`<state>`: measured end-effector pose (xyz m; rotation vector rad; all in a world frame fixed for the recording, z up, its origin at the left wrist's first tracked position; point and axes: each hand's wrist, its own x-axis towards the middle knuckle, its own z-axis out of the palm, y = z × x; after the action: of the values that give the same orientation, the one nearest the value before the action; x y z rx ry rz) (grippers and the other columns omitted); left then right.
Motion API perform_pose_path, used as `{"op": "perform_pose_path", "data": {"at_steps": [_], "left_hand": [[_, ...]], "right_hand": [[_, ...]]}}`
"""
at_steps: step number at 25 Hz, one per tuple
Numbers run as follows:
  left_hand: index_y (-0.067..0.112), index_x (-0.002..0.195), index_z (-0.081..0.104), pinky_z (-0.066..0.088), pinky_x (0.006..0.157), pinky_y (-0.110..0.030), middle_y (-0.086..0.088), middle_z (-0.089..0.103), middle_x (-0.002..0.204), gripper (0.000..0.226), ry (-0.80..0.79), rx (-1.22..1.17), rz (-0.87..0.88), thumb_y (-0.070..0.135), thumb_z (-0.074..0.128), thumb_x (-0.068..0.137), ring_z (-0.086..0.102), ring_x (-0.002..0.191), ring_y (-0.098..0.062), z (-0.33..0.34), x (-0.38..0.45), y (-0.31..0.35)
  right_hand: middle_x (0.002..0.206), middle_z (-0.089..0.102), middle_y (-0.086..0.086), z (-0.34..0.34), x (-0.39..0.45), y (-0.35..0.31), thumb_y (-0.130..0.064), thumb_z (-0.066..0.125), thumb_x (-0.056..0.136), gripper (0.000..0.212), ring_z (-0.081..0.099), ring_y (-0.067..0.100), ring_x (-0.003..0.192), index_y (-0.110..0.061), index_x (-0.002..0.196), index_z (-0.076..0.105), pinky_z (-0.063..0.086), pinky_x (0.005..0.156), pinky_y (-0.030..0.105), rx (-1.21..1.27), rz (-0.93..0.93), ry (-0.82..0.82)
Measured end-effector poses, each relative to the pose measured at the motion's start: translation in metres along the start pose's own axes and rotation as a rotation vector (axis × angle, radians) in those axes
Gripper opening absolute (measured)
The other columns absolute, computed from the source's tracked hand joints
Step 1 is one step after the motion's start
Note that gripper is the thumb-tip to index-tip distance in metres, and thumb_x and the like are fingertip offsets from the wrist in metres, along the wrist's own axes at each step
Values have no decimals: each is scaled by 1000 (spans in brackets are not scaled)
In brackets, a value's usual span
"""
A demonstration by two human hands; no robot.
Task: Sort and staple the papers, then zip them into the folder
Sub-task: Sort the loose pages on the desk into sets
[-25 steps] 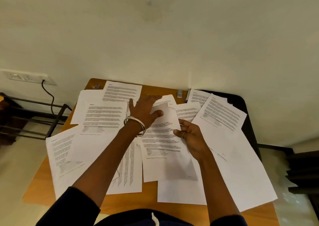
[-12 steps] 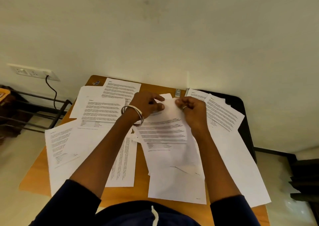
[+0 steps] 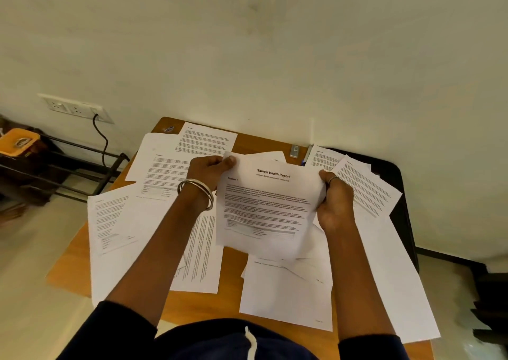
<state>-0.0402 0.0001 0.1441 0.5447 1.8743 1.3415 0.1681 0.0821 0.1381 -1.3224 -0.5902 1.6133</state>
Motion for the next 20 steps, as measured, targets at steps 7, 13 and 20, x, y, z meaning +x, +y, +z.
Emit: {"op": "perform_pose_path", "data": {"at_steps": [7, 13, 20], "left_hand": [[23, 67, 64, 47, 88, -40, 7, 63, 75, 18, 149, -209, -14, 20, 66, 85, 57, 79, -19, 11, -14, 5], [25, 66, 64, 46, 89, -39, 10, 64, 78, 18, 188, -260, -35, 18, 68, 83, 58, 81, -17, 8, -12, 4], [22, 68, 61, 37, 59, -19, 9, 61, 73, 18, 173, -285, -57, 19, 64, 86, 54, 68, -11, 7, -19, 5]], "right_hand": [[117, 62, -4, 8, -18, 6, -11, 60, 92, 30, 60, 15, 92, -30, 69, 59, 50, 79, 29, -88, -182, 111], [100, 66, -12, 9, -14, 8, -16, 64, 90, 26, 63, 15, 92, -33, 70, 64, 52, 86, 35, -92, -163, 67], [113, 61, -10, 12, -16, 14, -16, 62, 92, 25, 60, 6, 93, -32, 74, 61, 50, 75, 19, -100, -229, 52]]}}
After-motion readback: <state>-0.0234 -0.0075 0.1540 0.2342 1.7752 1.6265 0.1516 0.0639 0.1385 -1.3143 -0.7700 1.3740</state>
